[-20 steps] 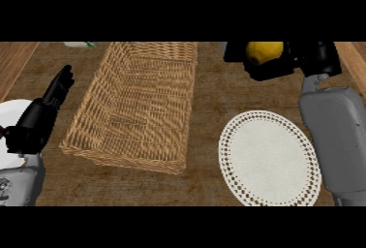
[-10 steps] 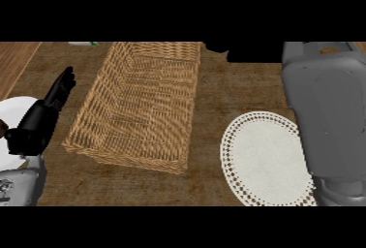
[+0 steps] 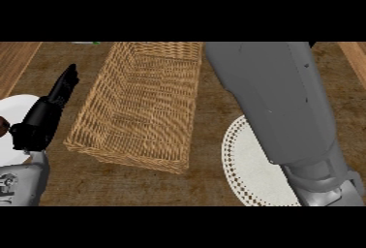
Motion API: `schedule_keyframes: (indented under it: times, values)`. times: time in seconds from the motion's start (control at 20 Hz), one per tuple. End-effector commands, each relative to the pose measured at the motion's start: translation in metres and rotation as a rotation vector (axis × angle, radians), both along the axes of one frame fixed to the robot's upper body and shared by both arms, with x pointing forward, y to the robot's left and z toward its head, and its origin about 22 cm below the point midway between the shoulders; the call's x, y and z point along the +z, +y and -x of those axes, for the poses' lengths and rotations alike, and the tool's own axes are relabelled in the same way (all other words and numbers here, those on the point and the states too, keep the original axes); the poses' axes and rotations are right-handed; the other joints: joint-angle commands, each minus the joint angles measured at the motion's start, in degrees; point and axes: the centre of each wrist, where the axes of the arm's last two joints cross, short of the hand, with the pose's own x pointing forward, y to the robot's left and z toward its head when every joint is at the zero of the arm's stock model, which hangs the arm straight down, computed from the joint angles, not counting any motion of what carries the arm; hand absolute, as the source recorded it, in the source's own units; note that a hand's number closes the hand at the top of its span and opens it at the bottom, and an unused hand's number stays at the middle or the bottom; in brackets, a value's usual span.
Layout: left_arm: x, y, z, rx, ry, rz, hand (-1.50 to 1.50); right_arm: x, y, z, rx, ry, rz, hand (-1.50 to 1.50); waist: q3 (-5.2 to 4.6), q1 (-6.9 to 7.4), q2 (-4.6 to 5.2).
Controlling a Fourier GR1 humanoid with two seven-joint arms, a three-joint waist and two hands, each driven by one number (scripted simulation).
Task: Pick the lemon from the placemat and place it in the basket
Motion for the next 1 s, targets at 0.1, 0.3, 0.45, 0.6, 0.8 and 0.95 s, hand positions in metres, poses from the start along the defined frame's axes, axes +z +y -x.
schedule_keyframes:
  times: [0.1,0.3,0.45,0.6,0.8,0.95]
  values:
    - [0.003,-0.010,-0.002,-0.002,0.010,0.001,0.00,0.010,0.038,-0.007,0.012,0.112,0.070,1.50,0.02,0.33,0.03]
    - [0.002,0.001,-0.011,-0.008,-0.014,-0.013,0.00,-0.007,0.051,-0.020,0.012,0.205,0.120,1.50,-0.03,0.58,0.26]
    - [0.000,-0.003,0.004,-0.022,0.004,-0.019,0.00,-0.022,0.060,-0.023,-0.031,0.244,0.221,1.50,-0.01,0.99,0.01]
    - [0.021,-0.006,-0.004,-0.013,-0.006,-0.009,0.00,-0.015,0.070,-0.023,-0.079,0.235,0.390,1.50,0.00,0.77,0.00]
    - [0.005,0.005,-0.006,-0.002,-0.007,-0.006,0.00,-0.032,0.062,-0.031,-0.098,0.187,0.488,1.50,0.02,-0.29,0.10]
    - [0.013,0.012,-0.009,0.009,-0.007,-0.003,0.00,-0.026,0.056,-0.039,-0.055,0.214,0.587,1.50,0.00,0.15,0.27]
